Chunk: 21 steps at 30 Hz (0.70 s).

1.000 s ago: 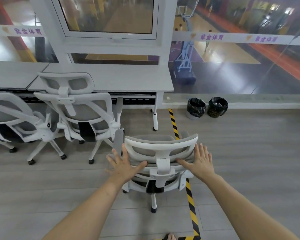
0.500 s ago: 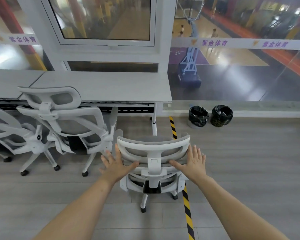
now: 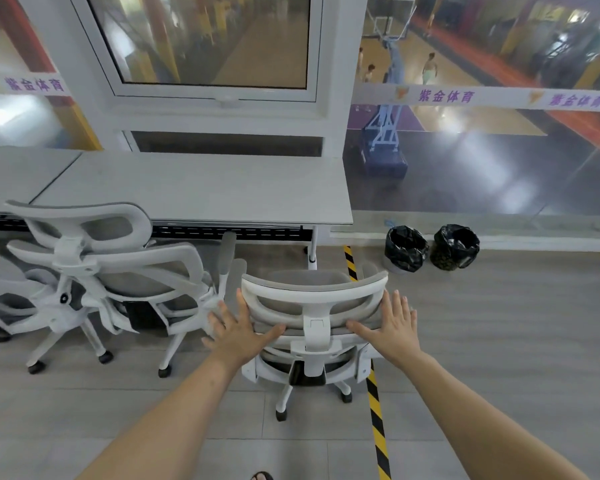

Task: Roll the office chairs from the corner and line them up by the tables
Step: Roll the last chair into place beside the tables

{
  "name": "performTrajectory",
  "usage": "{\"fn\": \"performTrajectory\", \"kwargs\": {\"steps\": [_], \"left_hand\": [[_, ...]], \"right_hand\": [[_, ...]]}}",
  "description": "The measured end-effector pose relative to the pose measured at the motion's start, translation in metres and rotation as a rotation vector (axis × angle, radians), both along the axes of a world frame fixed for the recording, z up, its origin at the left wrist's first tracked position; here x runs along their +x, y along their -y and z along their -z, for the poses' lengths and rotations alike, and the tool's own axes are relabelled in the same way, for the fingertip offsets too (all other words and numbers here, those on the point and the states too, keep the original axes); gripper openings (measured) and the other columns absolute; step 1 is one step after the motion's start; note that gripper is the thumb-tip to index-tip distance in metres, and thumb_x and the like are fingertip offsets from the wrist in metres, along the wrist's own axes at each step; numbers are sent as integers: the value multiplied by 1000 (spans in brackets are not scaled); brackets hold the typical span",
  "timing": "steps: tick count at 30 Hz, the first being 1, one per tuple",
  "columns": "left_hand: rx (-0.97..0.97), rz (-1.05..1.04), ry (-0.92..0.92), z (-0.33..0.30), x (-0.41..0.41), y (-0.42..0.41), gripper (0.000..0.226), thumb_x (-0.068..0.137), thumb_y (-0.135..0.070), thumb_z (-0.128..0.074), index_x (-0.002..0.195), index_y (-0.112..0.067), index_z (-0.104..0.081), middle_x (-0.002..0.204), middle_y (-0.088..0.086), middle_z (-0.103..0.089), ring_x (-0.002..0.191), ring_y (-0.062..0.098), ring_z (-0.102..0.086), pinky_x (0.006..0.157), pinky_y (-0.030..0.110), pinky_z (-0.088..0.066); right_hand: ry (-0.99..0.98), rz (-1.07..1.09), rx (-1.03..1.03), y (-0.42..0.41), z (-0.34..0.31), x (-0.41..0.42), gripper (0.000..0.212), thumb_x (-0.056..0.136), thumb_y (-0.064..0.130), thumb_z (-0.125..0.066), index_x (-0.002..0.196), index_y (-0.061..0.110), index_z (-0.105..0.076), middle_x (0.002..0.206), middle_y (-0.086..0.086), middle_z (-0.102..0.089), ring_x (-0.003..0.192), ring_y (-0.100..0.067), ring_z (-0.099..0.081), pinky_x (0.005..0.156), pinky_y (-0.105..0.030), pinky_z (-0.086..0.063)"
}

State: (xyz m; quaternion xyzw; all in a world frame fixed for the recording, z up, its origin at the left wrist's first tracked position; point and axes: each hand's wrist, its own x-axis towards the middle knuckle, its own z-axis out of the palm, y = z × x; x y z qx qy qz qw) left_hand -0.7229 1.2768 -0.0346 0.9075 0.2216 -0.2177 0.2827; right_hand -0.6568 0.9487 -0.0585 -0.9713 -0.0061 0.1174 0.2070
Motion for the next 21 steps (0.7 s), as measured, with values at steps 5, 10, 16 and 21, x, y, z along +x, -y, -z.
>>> {"fn": "performTrajectory", "kwargs": {"steps": [5, 10, 16, 21], "left_hand": [[-25, 11, 30, 0, 39, -13, 131, 59, -105, -46, 124, -55, 56, 163, 13, 39, 150, 41, 35, 117, 76, 2], [-39, 19, 16, -2, 73, -23, 132, 58, -105, -47, 123, -55, 57, 162, 12, 41, 148, 39, 38, 117, 76, 2], [-56, 9, 26, -2, 108, -25, 137, 63, -101, -52, 146, -46, 43, 163, 12, 39, 148, 37, 39, 117, 75, 5], [-54, -1, 21, 0, 135, -26, 137, 64, -100, -52, 148, -45, 41, 164, 13, 37, 148, 38, 39, 116, 75, 4]], "right_hand": [[-2, 16, -4, -11, 2, 37, 132, 66, 105, -33, 164, 28, 10, 173, -5, 14, 158, -25, 18, 127, -50, 9], [6, 21, 8, -20, 3, 70, 130, 69, 103, -36, 164, 27, 8, 173, -5, 12, 158, -25, 17, 127, -50, 9], [29, 22, 18, -24, 5, 107, 133, 63, 107, -29, 164, 27, 7, 173, -4, 9, 158, -24, 15, 127, -51, 7], [22, 11, 36, -24, 6, 134, 134, 62, 108, -27, 164, 28, 8, 173, -4, 11, 158, -24, 17, 127, -52, 8]]}}
